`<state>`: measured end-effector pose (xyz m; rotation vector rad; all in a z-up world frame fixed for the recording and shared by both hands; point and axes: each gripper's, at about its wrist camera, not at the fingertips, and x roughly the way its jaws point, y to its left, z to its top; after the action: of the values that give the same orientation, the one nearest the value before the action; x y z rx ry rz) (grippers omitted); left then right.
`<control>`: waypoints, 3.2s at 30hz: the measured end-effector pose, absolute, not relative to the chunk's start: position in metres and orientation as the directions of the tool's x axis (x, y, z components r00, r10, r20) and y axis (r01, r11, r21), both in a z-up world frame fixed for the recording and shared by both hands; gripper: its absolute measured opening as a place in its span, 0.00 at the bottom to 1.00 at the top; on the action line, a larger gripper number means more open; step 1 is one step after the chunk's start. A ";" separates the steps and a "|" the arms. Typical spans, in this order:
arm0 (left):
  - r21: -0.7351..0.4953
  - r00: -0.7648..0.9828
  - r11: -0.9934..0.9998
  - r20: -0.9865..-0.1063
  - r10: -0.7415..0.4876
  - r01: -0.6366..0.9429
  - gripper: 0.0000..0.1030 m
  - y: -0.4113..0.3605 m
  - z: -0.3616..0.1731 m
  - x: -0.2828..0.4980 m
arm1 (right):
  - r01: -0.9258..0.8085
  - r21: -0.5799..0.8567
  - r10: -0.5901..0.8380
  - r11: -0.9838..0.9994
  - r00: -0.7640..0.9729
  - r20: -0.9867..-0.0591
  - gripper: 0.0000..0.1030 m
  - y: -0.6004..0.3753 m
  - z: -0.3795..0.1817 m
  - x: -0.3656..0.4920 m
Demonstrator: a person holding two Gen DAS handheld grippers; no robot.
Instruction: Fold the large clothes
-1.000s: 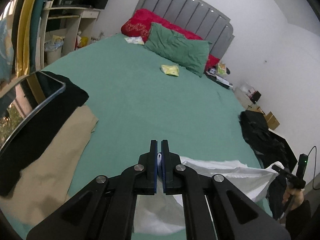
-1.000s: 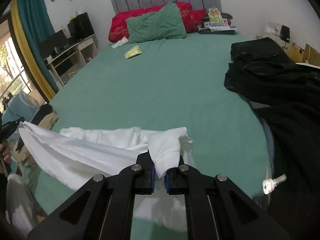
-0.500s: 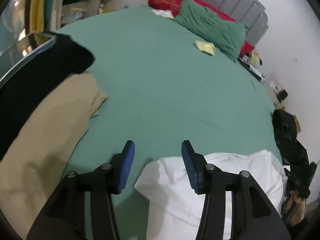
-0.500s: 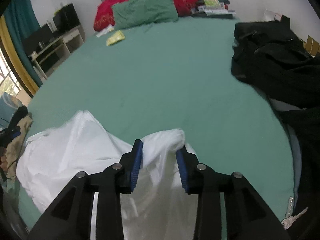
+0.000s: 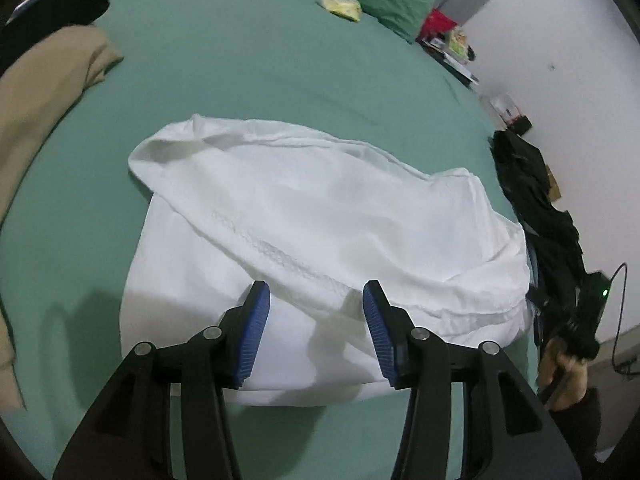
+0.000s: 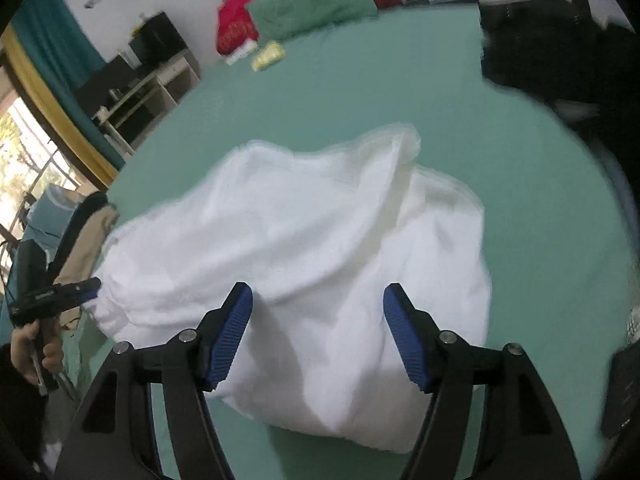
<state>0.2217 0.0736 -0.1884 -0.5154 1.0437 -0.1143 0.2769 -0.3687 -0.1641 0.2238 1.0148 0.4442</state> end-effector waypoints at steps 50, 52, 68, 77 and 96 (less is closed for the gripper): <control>-0.290 0.611 0.929 -0.786 -0.095 -0.229 0.60 0.133 -0.157 0.286 | -0.197 0.145 0.240 0.970 0.655 -0.717 0.62 -0.379 -0.117 0.346; -0.273 0.576 0.933 -0.812 -0.093 -0.233 0.60 0.136 -0.166 0.266 | -0.145 0.199 0.246 0.969 0.631 -0.736 0.62 -0.398 -0.128 0.322; -0.284 0.515 0.944 -0.842 -0.161 -0.170 0.05 0.120 -0.165 0.181 | -0.029 0.397 0.356 0.917 0.509 -0.784 0.08 -0.418 -0.166 0.220; -0.284 0.520 0.942 -0.840 -0.155 -0.177 0.05 0.130 -0.145 0.122 | -0.049 0.355 0.330 0.933 0.507 -0.796 0.07 -0.425 -0.142 0.165; -0.194 0.557 0.957 -0.830 -0.044 -0.214 0.44 0.122 -0.122 0.125 | -0.075 0.164 0.175 0.983 0.622 -0.763 0.54 -0.412 -0.103 0.181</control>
<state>0.1250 0.1218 -0.1216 -0.2880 0.9788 0.1023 0.1808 -0.4120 -0.1025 0.1205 0.8878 0.1444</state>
